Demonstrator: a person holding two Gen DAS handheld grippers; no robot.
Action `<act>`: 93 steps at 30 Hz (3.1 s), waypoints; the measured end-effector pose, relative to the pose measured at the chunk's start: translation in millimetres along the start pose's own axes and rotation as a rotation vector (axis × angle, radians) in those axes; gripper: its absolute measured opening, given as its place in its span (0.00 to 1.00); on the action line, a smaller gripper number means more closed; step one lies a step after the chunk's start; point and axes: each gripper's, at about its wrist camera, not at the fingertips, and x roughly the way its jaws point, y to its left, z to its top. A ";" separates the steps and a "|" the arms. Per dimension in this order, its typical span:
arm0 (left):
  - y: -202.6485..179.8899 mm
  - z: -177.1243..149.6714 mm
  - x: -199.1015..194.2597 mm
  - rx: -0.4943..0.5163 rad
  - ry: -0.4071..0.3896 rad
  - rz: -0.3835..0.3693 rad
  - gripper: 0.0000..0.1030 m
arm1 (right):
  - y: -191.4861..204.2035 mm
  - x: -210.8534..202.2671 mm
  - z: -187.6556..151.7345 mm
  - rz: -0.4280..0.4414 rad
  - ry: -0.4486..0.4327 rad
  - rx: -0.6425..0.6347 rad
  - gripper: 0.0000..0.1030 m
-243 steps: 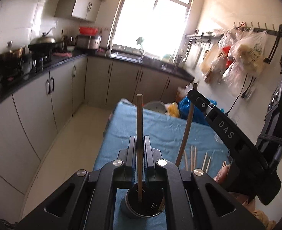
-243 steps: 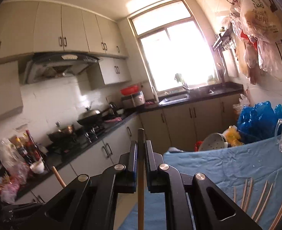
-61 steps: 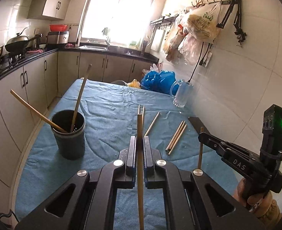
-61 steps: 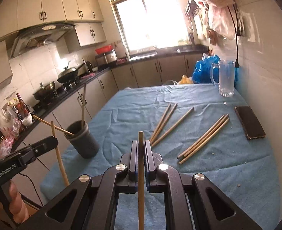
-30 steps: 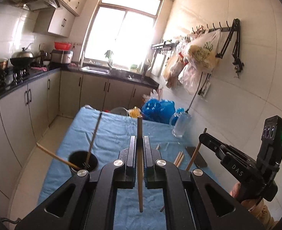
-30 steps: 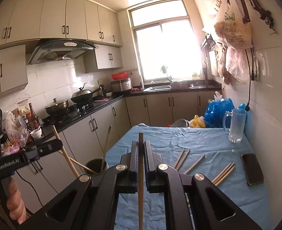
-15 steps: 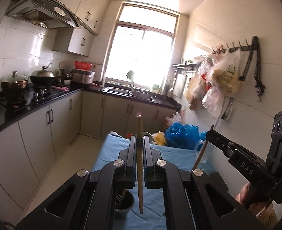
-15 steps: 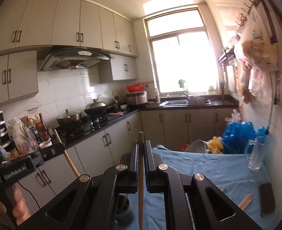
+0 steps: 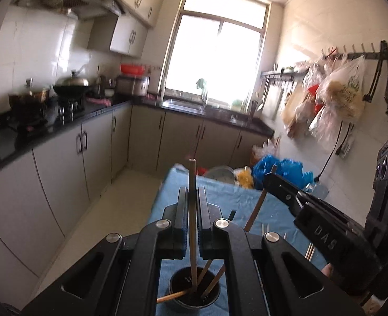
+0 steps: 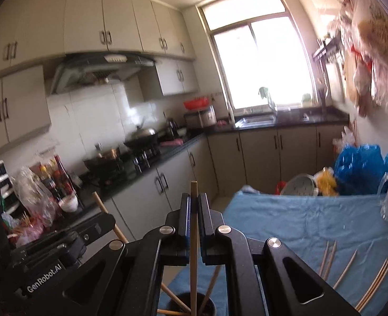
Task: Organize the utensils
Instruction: 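Open both grippers to drop the chopsticks into the grey cup, then move both open grippers back over the chopsticks on the towel, then close the left gripper on a wooden chopstick while the right gripper closes on another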
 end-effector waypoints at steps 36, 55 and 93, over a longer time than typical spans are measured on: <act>-55.0 -43.5 -46.7 -0.014 0.061 -0.109 0.43 | -89.9 -50.6 -49.2 -0.144 0.096 0.112 0.45; -174.6 -129.3 99.2 0.048 0.399 -0.189 0.47 | -273.9 -129.7 -125.9 -0.377 0.249 0.402 0.48; -196.0 -161.4 310.6 0.061 0.620 -0.065 0.00 | -347.7 61.6 -137.2 -0.430 0.526 0.345 0.13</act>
